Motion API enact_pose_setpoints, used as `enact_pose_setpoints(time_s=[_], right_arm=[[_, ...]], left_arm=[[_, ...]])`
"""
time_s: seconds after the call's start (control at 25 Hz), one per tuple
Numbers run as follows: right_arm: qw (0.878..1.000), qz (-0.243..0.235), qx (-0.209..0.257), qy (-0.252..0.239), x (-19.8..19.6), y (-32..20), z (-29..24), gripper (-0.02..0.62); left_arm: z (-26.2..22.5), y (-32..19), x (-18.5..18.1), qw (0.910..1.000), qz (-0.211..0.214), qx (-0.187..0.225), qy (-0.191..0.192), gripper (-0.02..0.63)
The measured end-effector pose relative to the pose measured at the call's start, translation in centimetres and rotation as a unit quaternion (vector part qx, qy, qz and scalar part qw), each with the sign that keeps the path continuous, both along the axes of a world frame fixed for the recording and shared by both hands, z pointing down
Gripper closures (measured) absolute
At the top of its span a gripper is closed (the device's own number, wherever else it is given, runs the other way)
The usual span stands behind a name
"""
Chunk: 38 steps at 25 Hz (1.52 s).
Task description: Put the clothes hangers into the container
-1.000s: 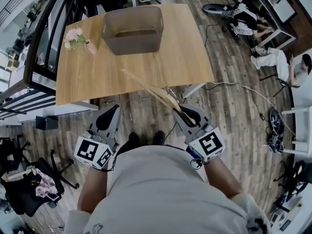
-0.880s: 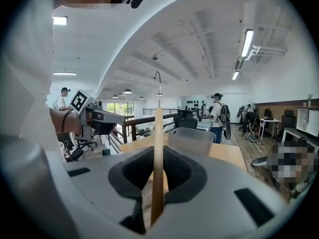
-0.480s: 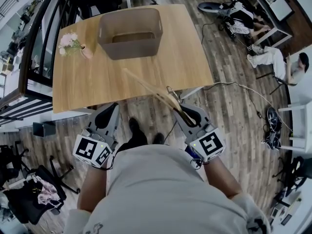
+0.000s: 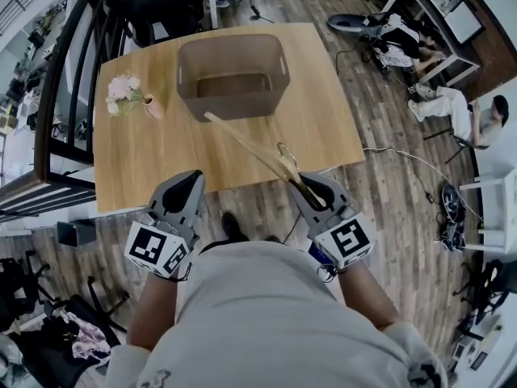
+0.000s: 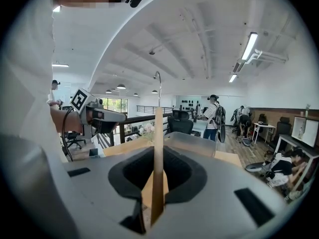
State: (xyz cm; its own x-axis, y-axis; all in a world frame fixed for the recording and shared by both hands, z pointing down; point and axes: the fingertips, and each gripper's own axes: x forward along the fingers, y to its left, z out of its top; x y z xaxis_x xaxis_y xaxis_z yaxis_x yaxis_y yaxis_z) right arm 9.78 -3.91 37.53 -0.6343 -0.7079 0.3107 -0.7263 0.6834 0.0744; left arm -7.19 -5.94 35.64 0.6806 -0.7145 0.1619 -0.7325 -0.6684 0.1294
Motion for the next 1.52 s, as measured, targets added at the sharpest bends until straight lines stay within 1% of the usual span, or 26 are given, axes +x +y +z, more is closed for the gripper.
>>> enact_pose_setpoints(time_s=[0.24, 0.36, 0.52, 0.76, 1.08, 1.24, 1.4, 1.52], right_arm=[[1.000, 0.017, 0.006, 0.003, -3.1, -2.8, -0.6, 0.535], [1.000, 0.022, 0.003, 0.004, -4.0, -3.7, -0.6, 0.535], [1.000, 0.019, -0.004, 0.008, -4.8, -4.8, -0.2, 0.535], [1.000, 0.005, -0.010, 0.016, -5.1, -7.3, 0.1, 0.535], [0.999, -0.023, -0.004, 0.028, -4.8, -12.9, 0.1, 0.535], [0.998, -0.040, -0.002, 0.047, -4.1, -15.6, 0.2, 0.535], [0.994, -0.068, -0.006, 0.082, -3.7, -18.3, 0.9, 0.535], [0.991, -0.091, -0.012, 0.095, -3.5, -20.3, 1.5, 0.535]], left_arm=[[-0.8, -2.9, -2.7, 0.9996, 0.022, 0.015, 0.003, 0.600], [-0.7, -3.7, -3.6, 0.9996, 0.027, 0.010, 0.003, 0.600], [-0.5, -4.6, -4.7, 0.9997, 0.023, 0.005, 0.002, 0.601], [0.4, -5.7, -5.7, 1.0000, 0.003, -0.006, 0.005, 0.600], [0.6, -9.2, -6.3, 0.9995, -0.031, -0.010, 0.005, 0.601], [0.5, -11.0, -5.6, 0.9989, -0.045, -0.010, 0.004, 0.600], [0.4, -13.0, -4.8, 0.9982, -0.058, -0.010, 0.006, 0.600], [0.6, -14.3, -4.5, 0.9974, -0.070, -0.013, 0.005, 0.600]])
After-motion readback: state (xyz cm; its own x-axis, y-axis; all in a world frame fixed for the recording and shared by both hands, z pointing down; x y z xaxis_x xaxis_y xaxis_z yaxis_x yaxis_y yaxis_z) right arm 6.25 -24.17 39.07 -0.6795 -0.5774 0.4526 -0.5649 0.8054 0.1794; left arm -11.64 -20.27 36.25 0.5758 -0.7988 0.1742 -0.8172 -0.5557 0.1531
